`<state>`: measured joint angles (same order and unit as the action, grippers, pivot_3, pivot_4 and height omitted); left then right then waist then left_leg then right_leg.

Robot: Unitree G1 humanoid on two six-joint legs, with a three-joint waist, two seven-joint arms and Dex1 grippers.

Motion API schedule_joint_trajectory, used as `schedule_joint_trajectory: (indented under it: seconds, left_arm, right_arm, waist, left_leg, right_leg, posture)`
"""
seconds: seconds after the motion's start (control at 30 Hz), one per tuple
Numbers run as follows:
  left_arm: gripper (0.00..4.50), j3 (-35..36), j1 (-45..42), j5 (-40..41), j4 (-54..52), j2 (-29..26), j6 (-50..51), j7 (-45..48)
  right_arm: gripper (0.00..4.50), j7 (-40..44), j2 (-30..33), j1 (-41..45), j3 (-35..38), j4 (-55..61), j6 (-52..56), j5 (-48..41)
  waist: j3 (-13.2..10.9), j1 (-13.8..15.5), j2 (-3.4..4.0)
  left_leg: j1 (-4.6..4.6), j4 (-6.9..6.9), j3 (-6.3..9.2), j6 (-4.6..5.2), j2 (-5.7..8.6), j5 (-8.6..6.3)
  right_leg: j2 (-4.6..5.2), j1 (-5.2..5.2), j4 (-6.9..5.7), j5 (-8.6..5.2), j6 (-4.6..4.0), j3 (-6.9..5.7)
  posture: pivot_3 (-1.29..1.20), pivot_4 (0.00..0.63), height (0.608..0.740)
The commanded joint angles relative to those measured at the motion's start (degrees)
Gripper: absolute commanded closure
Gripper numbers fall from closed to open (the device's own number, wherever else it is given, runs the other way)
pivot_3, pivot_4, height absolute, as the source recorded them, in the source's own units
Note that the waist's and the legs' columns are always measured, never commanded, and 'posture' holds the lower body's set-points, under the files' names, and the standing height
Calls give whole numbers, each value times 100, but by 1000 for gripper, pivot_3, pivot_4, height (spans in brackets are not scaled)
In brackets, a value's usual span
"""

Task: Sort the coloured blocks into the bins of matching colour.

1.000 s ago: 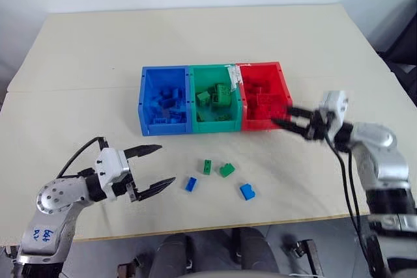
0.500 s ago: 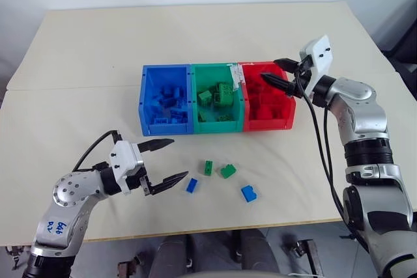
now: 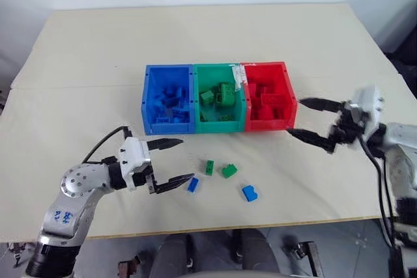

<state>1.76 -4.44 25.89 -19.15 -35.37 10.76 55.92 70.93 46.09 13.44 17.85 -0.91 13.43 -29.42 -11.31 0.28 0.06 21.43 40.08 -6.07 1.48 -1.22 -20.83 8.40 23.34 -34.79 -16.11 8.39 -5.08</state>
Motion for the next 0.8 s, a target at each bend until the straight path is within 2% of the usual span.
schedule_joint_trajectory:
  seconds: [0.03, 0.17, 0.37, 0.53, 0.67, 0.8]
  left_arm:
    - [0, -227, -211, 104, 124, -34, -54, 405]
    - [0, -464, -435, -71, 462, 3, -280, 725]
    - [0, -390, -431, -200, 822, -1, -583, 778]
    - [0, -57, -121, -176, 901, -150, -821, 740]
    - [0, 710, 448, 240, 627, -305, -588, 513]
    - [0, 1058, 939, 238, 367, -456, -658, 560]
  right_arm:
    - [21, 497, 455, -840, 773, 35, -380, -69]
    - [21, 766, 685, -1563, 1237, -262, -781, 1]
    - [21, 999, 574, -1809, 1184, -567, -1555, 152]
    - [21, 998, 463, -1642, 636, -144, -1410, 48]
    - [21, 1100, 426, -1073, -581, 757, -535, -137]
    - [21, 1246, 432, -679, -1279, 1166, -102, -183]
  waist:
    - [0, 54, 0]
    - [0, 52, 0]
    - [1, -52, -1]
    - [1, -57, -1]
    - [1, -85, -1]
    - [0, -53, -1]
  left_leg:
    - [0, 0, -2, 1, 3, 0]
    - [-12, 0, -4, 7, 11, -1]
    - [-22, -1, -10, 6, 5, -1]
    - [-23, 0, -13, 6, -26, -1]
    - [-24, 2, -19, 4, -33, -1]
    - [-21, 2, -14, 0, -38, -2]
  right_leg:
    - [1, 0, 0, 0, 0, 2]
    - [5, -2, 2, 5, 7, 21]
    - [4, -3, -4, 5, 7, 28]
    - [4, -2, -5, 5, 5, 31]
    - [3, 3, -8, 8, -1, 33]
    - [4, 10, -10, 7, -7, 30]
  posture:
    - [0, 150, 740]
    - [0, 150, 740]
    - [0, 150, 740]
    - [0, 150, 740]
    - [0, 150, 740]
    - [0, 150, 740]
